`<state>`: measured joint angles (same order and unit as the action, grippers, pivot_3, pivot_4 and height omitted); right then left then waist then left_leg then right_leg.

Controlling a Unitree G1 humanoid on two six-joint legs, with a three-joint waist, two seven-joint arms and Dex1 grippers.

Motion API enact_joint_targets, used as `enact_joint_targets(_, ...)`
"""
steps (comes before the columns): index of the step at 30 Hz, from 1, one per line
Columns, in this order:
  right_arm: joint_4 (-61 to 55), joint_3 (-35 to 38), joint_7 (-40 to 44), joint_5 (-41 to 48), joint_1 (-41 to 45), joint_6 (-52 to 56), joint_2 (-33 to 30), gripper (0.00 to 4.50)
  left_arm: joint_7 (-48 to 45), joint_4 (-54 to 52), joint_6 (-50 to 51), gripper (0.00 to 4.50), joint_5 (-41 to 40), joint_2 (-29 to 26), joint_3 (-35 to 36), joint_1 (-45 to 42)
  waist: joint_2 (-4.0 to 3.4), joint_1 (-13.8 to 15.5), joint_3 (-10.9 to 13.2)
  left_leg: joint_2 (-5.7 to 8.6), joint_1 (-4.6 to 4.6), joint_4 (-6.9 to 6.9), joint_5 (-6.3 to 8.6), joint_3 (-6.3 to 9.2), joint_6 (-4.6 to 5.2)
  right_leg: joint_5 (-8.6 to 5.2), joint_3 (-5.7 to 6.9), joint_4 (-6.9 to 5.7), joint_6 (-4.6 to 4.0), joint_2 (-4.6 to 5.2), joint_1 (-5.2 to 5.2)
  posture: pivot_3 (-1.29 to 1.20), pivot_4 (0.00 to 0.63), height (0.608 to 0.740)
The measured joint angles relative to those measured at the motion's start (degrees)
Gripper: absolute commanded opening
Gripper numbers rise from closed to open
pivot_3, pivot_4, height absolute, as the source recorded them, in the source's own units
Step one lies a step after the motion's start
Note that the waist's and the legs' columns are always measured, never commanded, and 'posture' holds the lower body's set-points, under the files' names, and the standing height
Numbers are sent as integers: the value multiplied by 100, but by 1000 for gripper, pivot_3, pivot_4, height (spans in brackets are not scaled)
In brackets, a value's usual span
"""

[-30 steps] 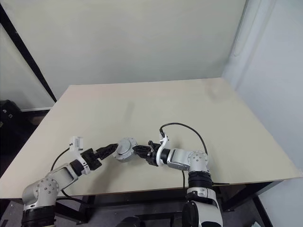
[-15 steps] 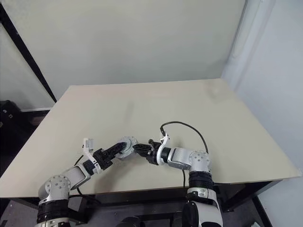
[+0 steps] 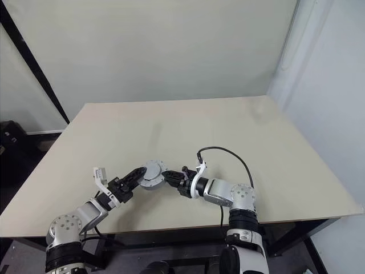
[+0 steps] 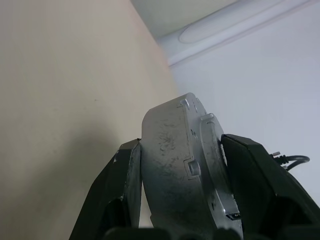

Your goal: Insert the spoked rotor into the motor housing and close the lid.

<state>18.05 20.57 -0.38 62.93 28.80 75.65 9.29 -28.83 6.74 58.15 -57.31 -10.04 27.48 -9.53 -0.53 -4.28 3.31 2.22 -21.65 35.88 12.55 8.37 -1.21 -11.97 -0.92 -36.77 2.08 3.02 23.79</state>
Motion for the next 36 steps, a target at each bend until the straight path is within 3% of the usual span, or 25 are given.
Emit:
enact_joint_targets(18, -68, 5, 330, -19, -124, -168, 12, 1296, 379, 350, 147, 1800, -885, 327, 352, -68, 1, 1, 0, 1, -2, 5, 0, 1, 0, -4, 0, 2, -8, 0, -3, 0, 0, 740)
enact_joint_targets(23, -161, 11, 403, -18, -168, -167, 19, 1296, 483, 514, 156, 1164, -1088, 433, 448, -144, 1, 1, 0, 0, -1, 7, 0, 1, -1, -4, 0, 1, -8, 0, -4, 0, 0, 740)
enact_joint_targets(30, -217, -121, 533, -242, -263, -40, 32, 3684, 524, 539, 167, 1162, -1074, 443, 443, -240, 2, 2, 0, 1, -2, 7, 1, 1, -1, -5, -1, 2, -10, -1, -4, 0, 0, 740)
enact_joint_targets(32, -217, -427, 600, -239, -252, -1, 38, 4414, 535, 568, 394, 1152, -1035, 544, 125, -284, 0, 28, 0, 11, -1, 9, 1, 10, -1, -5, -1, 4, -10, 0, -14, 0, 0, 740)
enact_joint_targets(36, -233, -518, 627, -240, -253, 0, 38, 4500, 577, 704, 427, 1148, -1012, 649, 1, -287, 17, -7, 7, 9, 2, 13, 1, 10, -1, -5, -12, 5, -10, -5, -15, 0, 0, 740)
